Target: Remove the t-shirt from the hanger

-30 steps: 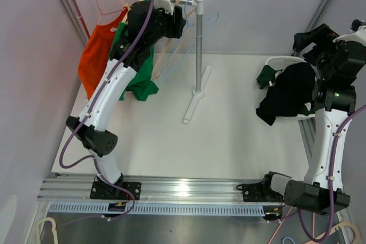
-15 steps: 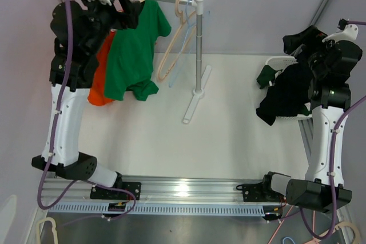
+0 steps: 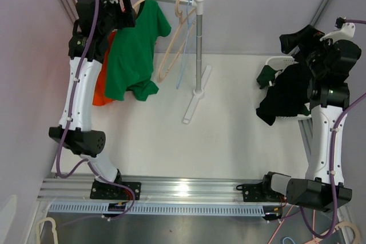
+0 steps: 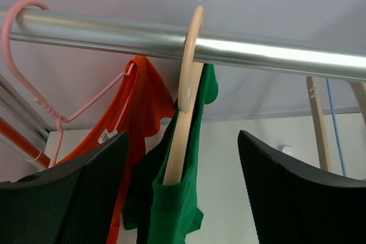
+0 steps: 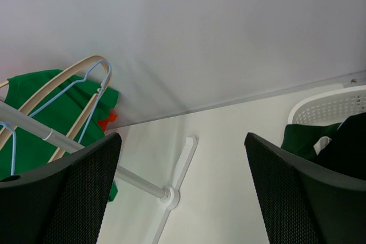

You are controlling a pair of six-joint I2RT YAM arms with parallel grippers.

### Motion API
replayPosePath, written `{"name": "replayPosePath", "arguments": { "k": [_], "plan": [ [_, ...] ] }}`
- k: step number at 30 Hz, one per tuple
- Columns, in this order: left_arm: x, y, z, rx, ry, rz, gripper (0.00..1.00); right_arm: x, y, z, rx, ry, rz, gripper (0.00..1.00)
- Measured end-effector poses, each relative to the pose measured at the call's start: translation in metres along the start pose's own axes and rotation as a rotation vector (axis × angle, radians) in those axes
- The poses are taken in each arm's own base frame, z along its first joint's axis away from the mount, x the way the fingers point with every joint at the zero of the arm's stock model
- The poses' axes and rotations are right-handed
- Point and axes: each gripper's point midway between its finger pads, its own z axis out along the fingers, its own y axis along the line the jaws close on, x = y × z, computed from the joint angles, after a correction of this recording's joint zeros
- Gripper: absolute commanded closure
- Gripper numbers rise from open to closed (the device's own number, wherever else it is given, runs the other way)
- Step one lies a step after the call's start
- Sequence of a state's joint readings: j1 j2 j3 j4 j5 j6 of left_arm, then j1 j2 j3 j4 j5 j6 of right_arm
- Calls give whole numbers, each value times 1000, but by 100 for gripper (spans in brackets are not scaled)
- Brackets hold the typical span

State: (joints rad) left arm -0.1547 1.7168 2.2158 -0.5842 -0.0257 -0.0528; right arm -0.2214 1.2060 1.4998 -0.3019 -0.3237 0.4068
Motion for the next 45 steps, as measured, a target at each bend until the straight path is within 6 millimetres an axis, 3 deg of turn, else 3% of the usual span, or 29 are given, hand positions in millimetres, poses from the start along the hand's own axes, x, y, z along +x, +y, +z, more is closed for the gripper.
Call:
{"name": "replayPosePath", "arguments": {
  "k": [5,10,18,20,21,25,30,45],
  "plan": [
    [12,5,13,-9,29,2,16,-1,4,2,-23,-9,-6,6],
    [-1,7,26,-12,-4,0,17,-3,5,3,-34,-20,-11,6],
    [18,7,43,10,36,-1,36,-3,4,8,-37,-25,-13,6],
    [23,7,48,10,47,-1,43,-2,3,9,-37,-24,-13,6],
    [26,7,50,10,52,-2,53,-1,2,9,-36,-23,-12,6],
    [30,5,53,27,63,-2,68,5,-1,11,-32,-15,-9,6],
    [27,2,52,43,56,-3,99,3,0,10,-35,-20,-12,6],
    [22,0,50,32,48,-73,99,3,13,4,-67,-21,-33,5]
  ]
}}
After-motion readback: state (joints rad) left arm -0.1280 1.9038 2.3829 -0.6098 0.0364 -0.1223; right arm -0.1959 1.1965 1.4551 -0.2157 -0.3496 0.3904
